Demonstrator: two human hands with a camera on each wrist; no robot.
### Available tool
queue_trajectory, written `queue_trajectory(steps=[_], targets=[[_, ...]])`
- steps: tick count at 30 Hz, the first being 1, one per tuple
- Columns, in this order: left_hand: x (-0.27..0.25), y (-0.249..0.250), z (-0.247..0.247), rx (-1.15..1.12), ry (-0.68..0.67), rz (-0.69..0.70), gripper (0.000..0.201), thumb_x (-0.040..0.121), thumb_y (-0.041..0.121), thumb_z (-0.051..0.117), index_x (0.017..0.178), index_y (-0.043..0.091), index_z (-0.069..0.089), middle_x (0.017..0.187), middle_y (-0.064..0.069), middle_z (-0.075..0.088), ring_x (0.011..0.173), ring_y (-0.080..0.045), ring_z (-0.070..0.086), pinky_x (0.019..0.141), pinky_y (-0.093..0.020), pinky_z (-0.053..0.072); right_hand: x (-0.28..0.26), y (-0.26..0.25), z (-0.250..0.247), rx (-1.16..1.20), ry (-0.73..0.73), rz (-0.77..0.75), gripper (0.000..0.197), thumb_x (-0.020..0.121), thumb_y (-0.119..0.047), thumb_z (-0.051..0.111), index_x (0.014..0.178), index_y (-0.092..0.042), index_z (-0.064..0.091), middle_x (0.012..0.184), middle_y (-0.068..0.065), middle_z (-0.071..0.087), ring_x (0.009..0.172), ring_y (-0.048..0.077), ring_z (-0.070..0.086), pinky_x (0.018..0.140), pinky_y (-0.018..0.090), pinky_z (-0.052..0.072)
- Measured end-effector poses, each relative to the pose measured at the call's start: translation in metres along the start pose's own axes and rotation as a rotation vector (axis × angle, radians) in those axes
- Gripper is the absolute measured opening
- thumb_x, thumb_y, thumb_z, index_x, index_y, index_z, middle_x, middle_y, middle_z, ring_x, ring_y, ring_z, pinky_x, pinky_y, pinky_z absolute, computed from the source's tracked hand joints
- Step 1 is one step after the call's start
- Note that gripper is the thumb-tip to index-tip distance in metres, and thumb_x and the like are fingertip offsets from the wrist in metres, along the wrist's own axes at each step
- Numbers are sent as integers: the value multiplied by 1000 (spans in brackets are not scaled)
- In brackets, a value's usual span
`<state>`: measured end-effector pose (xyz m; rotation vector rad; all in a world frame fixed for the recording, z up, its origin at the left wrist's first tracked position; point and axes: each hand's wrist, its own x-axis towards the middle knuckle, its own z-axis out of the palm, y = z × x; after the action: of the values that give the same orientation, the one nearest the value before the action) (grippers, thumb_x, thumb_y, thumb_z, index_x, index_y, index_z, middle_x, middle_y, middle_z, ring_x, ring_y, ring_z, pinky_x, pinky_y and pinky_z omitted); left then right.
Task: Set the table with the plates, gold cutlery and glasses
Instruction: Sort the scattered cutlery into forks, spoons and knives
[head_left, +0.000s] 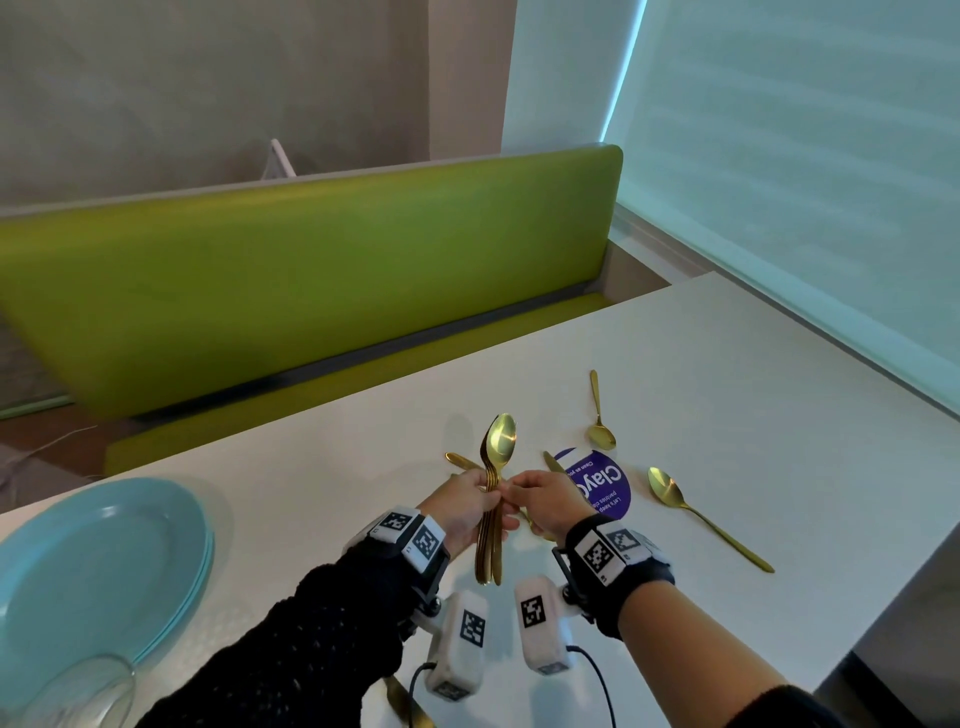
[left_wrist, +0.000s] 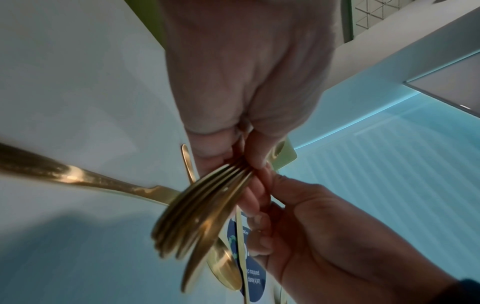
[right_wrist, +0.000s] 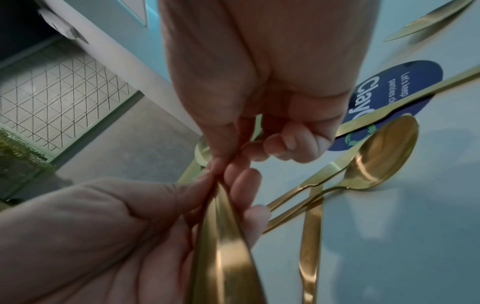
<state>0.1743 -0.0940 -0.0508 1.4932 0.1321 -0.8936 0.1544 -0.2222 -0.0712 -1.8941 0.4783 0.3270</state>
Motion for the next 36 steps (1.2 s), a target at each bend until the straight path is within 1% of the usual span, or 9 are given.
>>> queue_trajectory(steps=[3,7,12,17,19,23,26,30,36], targets=[[1,1,-2,4,12,4,16,100,3,34,110,7,46,76,-10,56,63,-18,58,60,-29,52,2,-3,2,-3,-12,5,25,93,-22,57,68,-18,60,59,-5,57,47,7,44,41,18,32],[3,1,-6,14,40,3,16,99,2,36,101,10,49,72,-9,55,57,-14,56,58,-27,50,5,-5,5,11,-24,32,23,92,-24,58,69,-19,60,58,-5,56,45,7,42,40,19,30],[6,3,-12,11,114,-11,22,98,0,38,88,14,51,72,-7,55,60,-16,54,58,-27,51,11,-7,3,-70,-4,58,24,92,-31,57,71,-20,59,65,-3,53,47,10,40,39,19,33],[9,4,-21,-24,181,-12,12,98,2,40,101,8,50,75,-8,57,62,-17,56,59,-28,51,16,-1,-10,-224,150,41,25,89,-28,59,64,-27,56,69,-7,59,66,10,54,65,24,42],[10,4,-25,-33,206,-9,13,98,2,40,104,7,51,77,-8,57,62,-18,55,59,-28,50,18,5,-13,-372,186,47,22,88,-22,58,67,-25,57,79,-4,63,77,12,58,68,23,44],[9,3,-33,-11,230,-7,13,97,1,42,103,5,53,78,-9,57,63,-17,55,65,-29,51,19,11,-6,-667,154,49,18,91,-22,54,98,-20,70,101,2,68,94,18,63,81,30,54],[9,2,-36,16,235,-2,13,97,1,42,102,5,54,78,-9,57,64,-17,56,66,-28,51,20,13,4,-811,125,36,21,93,-23,52,108,-18,67,107,3,67,97,19,64,81,28,54],[9,2,-40,59,234,16,16,97,3,43,107,4,55,80,-8,58,67,-16,57,65,-25,52,23,21,11,-869,157,38,20,95,-25,51,107,-19,65,103,1,66,89,16,63,76,26,53],[10,2,-44,91,227,4,19,97,3,43,112,3,54,81,-8,59,69,-17,56,67,-26,52,27,23,8,-1003,123,-11,23,95,-25,49,109,-16,65,104,2,66,93,16,64,79,27,55]])
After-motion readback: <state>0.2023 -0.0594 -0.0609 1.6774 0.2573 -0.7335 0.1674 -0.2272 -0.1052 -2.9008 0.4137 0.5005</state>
